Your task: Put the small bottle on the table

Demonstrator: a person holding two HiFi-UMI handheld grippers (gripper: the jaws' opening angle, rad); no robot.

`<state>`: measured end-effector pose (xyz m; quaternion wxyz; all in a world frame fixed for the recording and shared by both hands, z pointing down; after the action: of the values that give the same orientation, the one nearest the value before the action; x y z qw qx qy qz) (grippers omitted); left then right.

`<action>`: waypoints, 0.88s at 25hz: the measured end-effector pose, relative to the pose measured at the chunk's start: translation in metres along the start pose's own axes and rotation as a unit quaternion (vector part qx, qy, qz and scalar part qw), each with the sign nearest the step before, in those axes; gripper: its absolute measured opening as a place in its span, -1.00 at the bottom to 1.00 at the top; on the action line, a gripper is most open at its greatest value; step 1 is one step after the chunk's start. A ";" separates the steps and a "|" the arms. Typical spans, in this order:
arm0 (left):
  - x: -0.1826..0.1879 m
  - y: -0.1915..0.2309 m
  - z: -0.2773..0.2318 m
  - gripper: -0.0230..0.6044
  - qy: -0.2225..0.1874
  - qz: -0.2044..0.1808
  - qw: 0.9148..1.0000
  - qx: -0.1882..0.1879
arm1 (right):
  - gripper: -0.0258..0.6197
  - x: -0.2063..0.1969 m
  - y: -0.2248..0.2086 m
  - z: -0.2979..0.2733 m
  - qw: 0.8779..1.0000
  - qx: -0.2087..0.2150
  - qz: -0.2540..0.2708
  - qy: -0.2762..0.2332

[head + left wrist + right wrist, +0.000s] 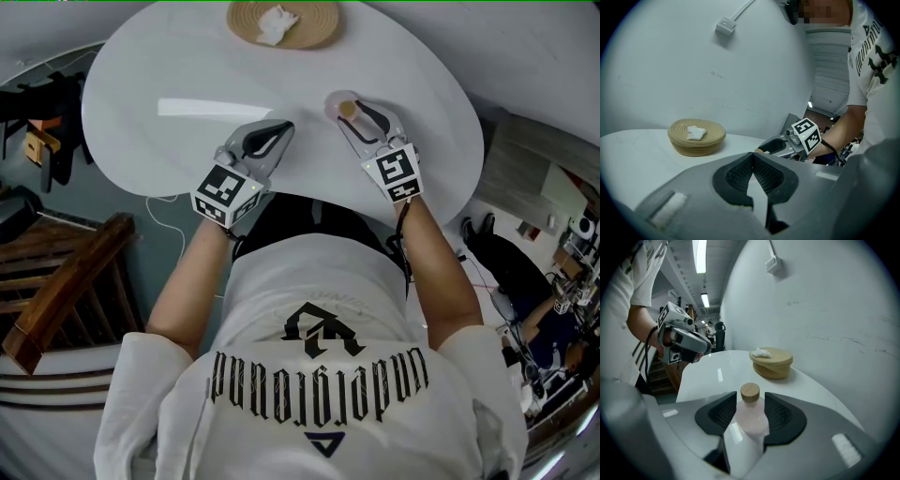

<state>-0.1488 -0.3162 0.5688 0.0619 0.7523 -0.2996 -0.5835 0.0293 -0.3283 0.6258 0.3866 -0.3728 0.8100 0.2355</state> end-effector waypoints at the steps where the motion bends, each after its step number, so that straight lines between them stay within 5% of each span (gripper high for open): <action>1: 0.001 -0.004 0.000 -0.91 -0.002 -0.002 1.000 0.001 | -0.34 0.000 -0.001 0.004 1.000 -0.001 0.000 -0.002; 22: 0.028 -0.135 0.011 -0.91 -0.047 -0.046 0.998 0.025 | -0.52 0.017 -0.007 0.136 0.998 -0.009 0.024 -0.052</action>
<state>-0.1043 -0.2183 0.4819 0.0020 0.7383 -0.2821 -0.6126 0.0887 -0.2491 0.5311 0.4196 -0.3434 0.7954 0.2710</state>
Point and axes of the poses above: the fingertips, and each gripper's own axes: z backward along the fingers, y to its left, x out of its top, the point moved 6 cm from there along z, backward along the fingers, and after that the axes turned 15 degrees about -x, right-handed, at the moved point
